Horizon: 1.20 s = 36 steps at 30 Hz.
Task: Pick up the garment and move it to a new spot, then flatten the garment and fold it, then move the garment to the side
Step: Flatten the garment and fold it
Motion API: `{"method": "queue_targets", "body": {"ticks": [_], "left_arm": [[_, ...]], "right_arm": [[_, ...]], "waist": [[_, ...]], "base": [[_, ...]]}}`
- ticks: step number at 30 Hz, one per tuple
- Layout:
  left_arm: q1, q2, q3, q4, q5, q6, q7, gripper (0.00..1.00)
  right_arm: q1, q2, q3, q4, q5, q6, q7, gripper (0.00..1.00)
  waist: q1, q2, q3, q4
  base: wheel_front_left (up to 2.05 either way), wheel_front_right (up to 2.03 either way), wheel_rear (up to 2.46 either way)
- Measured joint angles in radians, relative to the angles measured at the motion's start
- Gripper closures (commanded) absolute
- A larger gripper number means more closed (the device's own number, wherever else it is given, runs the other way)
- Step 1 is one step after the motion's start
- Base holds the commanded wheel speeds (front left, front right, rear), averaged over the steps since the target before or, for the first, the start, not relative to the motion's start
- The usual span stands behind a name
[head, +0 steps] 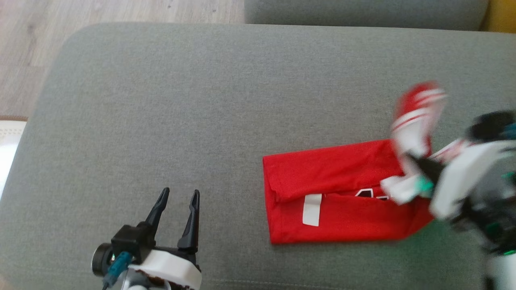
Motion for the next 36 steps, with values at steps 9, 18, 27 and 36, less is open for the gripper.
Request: {"method": "queue_targets", "body": {"ticks": [9,18,27,36], "left_arm": [[-0.041,-0.004,-0.007,0.021,0.0,-0.01,0.0,0.0],[-0.047,-0.006,-0.036,0.041,-0.002,-0.007,0.0,0.0],[-0.043,-0.006,-0.041,0.057,-0.006,-0.005,0.0,0.0],[-0.039,-0.006,-0.03,0.079,-0.002,-0.004,0.0,0.0]], "right_arm": [[0.034,0.131,0.232,0.151,-0.044,0.0,-0.124,1.0],[-0.03,0.149,0.314,0.309,-0.002,0.0,-0.285,1.0],[-0.053,0.149,0.419,0.399,0.089,0.0,-0.366,0.03],[-0.051,0.151,0.454,0.363,0.274,0.0,-0.517,0.0]], "waist": [[0.0,0.0,0.024,0.04],[0.0,0.0,0.015,0.059],[0.0,0.0,-0.014,0.056],[0.0,0.0,-0.046,0.029]], "base": [[0.0,0.0,0.0],[0.0,0.0,0.0],[0.0,0.0,0.0],[0.0,0.0,0.0]]}}
